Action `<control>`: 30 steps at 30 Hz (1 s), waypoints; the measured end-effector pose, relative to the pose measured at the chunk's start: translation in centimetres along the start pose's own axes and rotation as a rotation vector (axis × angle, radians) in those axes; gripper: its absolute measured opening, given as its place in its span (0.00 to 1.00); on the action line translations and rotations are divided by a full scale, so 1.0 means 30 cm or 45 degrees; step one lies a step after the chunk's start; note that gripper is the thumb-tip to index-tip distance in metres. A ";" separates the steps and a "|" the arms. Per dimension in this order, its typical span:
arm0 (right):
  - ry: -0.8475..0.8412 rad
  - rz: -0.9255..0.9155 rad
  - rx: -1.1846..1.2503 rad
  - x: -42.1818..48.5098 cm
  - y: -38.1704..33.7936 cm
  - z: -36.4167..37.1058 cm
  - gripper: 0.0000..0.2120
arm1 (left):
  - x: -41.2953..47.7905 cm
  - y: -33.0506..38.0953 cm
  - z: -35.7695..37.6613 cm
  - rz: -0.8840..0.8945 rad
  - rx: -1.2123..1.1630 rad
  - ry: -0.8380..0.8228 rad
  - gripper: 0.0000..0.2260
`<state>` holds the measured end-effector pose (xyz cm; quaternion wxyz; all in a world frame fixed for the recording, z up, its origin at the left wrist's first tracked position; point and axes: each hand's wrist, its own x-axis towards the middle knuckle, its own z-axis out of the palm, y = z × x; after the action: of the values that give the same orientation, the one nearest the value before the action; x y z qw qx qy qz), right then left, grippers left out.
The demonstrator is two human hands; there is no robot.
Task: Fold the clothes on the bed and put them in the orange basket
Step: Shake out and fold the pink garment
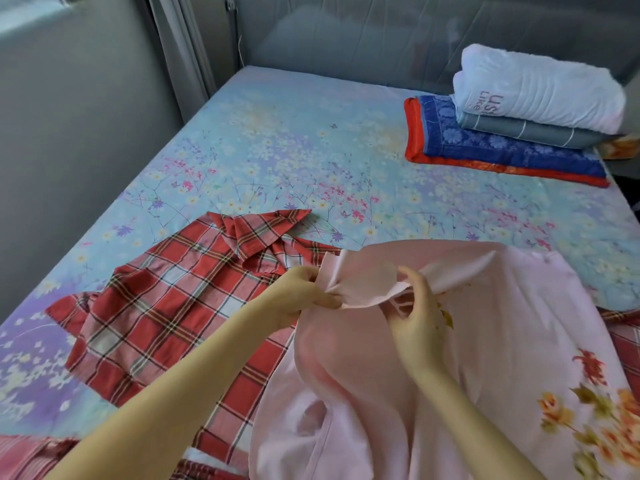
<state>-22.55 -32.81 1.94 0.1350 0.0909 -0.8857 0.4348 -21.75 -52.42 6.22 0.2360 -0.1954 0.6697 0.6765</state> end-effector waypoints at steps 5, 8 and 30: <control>-0.186 -0.225 0.019 0.049 -0.028 -0.157 0.14 | -0.105 0.028 0.046 0.086 0.074 -0.020 0.13; -0.297 -0.281 0.127 0.063 -0.119 -0.292 0.17 | -0.151 0.042 0.085 0.147 0.051 0.062 0.10; -0.825 -0.329 0.092 0.107 -0.500 -0.558 0.07 | -0.532 0.286 0.258 0.699 0.466 0.045 0.07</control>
<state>-18.74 -28.71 23.94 -0.1023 0.3402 -0.8477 0.3938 -13.38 -45.53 22.67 0.0644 0.0266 0.8117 0.5799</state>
